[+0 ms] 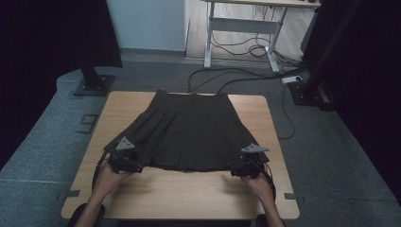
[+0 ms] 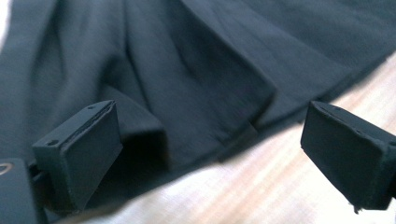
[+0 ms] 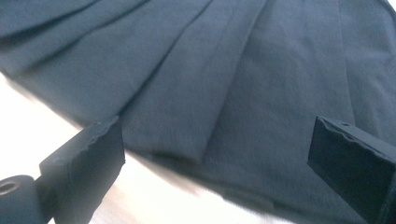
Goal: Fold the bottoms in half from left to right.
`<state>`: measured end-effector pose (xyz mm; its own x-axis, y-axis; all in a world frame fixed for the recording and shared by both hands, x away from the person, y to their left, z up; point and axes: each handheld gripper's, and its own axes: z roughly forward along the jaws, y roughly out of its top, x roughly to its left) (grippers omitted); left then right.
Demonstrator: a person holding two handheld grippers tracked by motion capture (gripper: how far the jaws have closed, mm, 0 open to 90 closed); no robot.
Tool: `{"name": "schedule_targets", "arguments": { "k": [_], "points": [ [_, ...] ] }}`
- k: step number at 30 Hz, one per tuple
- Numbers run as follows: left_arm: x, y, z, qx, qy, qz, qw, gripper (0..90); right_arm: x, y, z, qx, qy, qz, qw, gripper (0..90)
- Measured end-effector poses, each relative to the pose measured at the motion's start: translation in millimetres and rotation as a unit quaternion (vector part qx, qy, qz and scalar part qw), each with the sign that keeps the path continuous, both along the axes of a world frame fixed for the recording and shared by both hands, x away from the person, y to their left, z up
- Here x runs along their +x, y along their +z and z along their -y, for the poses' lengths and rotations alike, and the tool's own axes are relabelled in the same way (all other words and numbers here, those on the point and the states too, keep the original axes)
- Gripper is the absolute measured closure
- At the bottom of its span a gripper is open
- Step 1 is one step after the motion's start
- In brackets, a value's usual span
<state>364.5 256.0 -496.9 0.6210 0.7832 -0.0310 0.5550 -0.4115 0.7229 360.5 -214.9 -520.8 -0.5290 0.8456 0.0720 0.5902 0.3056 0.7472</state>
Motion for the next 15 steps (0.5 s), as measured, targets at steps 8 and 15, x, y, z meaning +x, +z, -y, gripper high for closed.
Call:
{"name": "schedule_targets", "arguments": {
  "k": [8,15],
  "points": [
    [38.6,18.5,-4.9,0.010,0.017,0.019,0.9996,10.9,29.2,12.3,-14.1,0.002,-0.007,-0.008,0.9999,3.6],
    [73.4,20.0,-11.5,0.024,0.042,0.020,0.9986,14.8,51.6,17.0,-30.8,-0.015,-0.006,-0.013,0.9998,6.5]
  ]
}}
